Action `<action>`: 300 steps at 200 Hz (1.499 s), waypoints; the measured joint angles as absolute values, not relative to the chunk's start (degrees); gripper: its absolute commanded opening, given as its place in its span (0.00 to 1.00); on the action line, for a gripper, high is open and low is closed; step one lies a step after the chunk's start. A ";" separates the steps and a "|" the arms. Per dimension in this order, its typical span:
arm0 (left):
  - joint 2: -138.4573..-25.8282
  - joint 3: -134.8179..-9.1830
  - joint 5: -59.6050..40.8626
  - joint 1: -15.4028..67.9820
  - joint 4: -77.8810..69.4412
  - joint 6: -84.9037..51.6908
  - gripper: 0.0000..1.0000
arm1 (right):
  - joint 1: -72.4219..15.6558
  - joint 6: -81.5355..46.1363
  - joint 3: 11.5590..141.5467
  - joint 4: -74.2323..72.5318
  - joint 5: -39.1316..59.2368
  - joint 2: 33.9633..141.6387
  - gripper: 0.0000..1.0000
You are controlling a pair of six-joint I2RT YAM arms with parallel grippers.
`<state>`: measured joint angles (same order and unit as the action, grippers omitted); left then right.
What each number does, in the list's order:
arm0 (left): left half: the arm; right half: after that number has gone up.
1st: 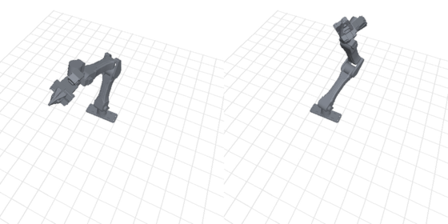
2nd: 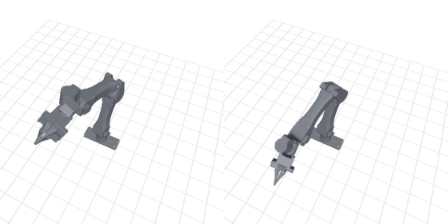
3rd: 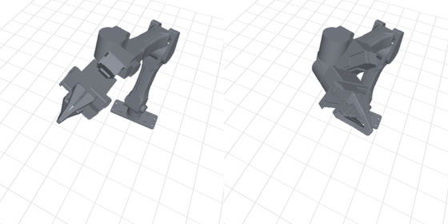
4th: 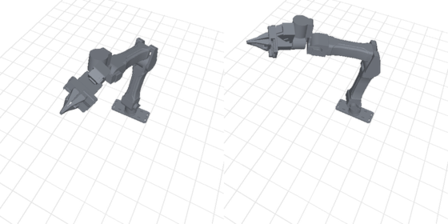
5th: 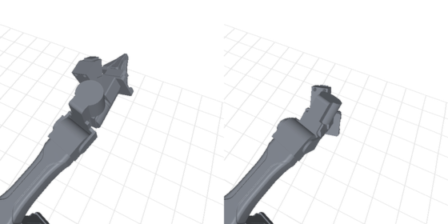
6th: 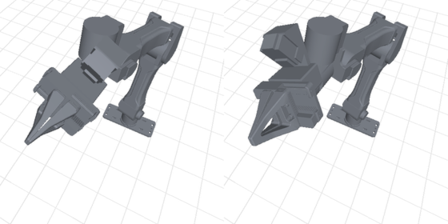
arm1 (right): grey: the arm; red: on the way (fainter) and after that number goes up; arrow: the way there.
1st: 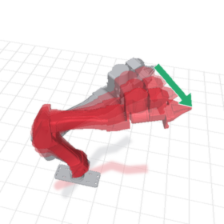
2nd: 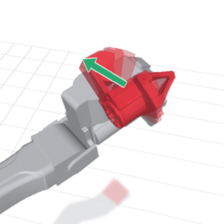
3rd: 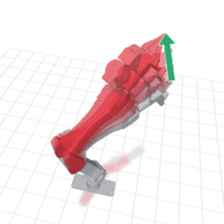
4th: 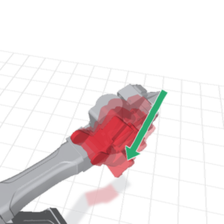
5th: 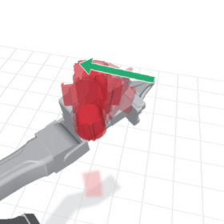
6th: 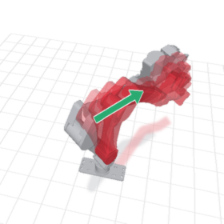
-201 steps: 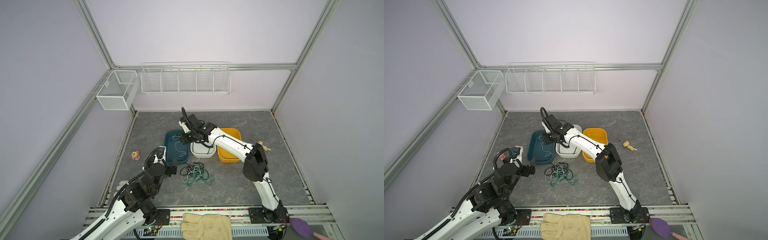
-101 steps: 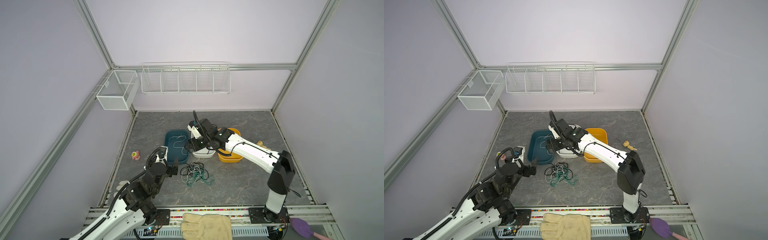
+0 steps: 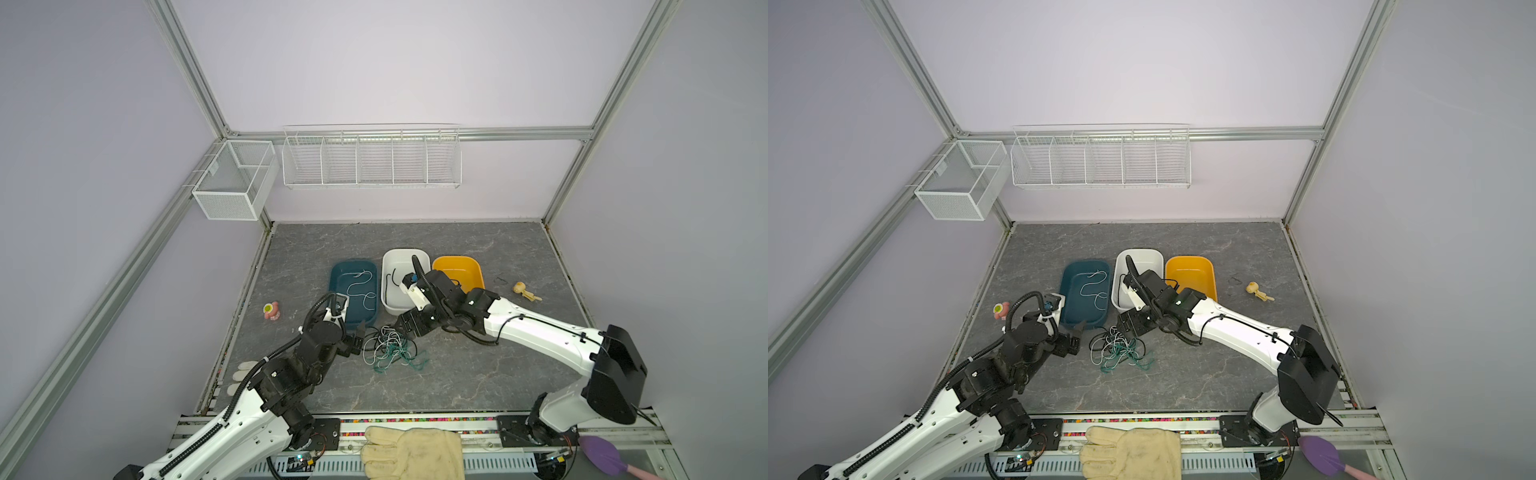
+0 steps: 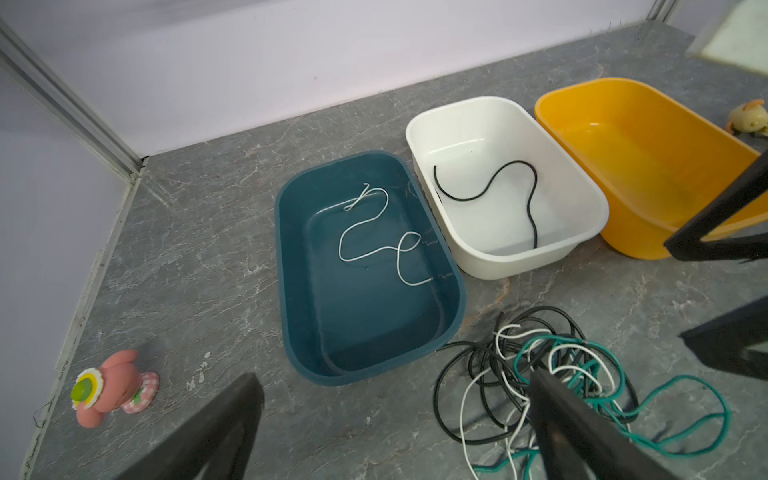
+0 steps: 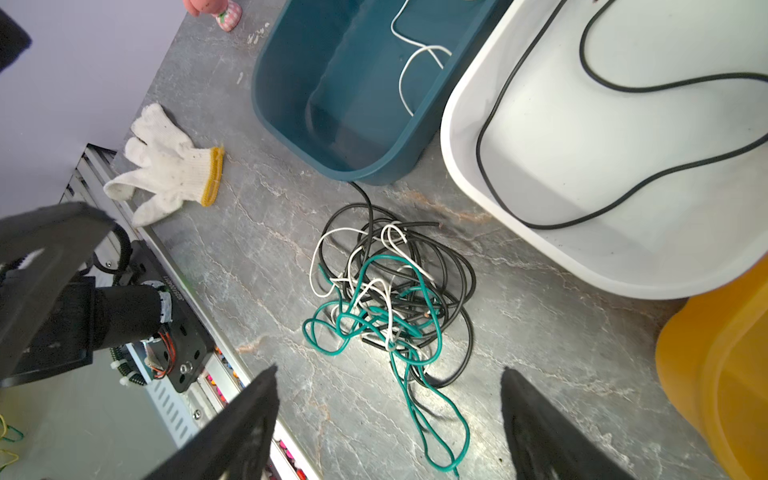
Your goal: Untangle the cables
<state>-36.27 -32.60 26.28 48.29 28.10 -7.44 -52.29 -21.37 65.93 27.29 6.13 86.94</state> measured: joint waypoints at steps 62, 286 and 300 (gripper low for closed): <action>-40.56 -32.60 23.88 48.29 27.88 -6.00 0.99 | -52.77 -20.29 61.73 21.56 11.20 87.42 0.60; -44.64 -32.99 19.20 48.29 26.98 -3.77 0.99 | -53.36 -18.57 62.48 18.31 10.41 97.32 0.07; -44.64 -32.99 19.03 48.29 26.94 -3.57 0.99 | -53.36 -18.02 62.48 17.93 10.63 97.32 0.07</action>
<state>-44.64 -32.99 19.03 48.29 26.94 -3.57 -53.36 -18.02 62.48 17.93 10.63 97.32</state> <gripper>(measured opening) 0.994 0.074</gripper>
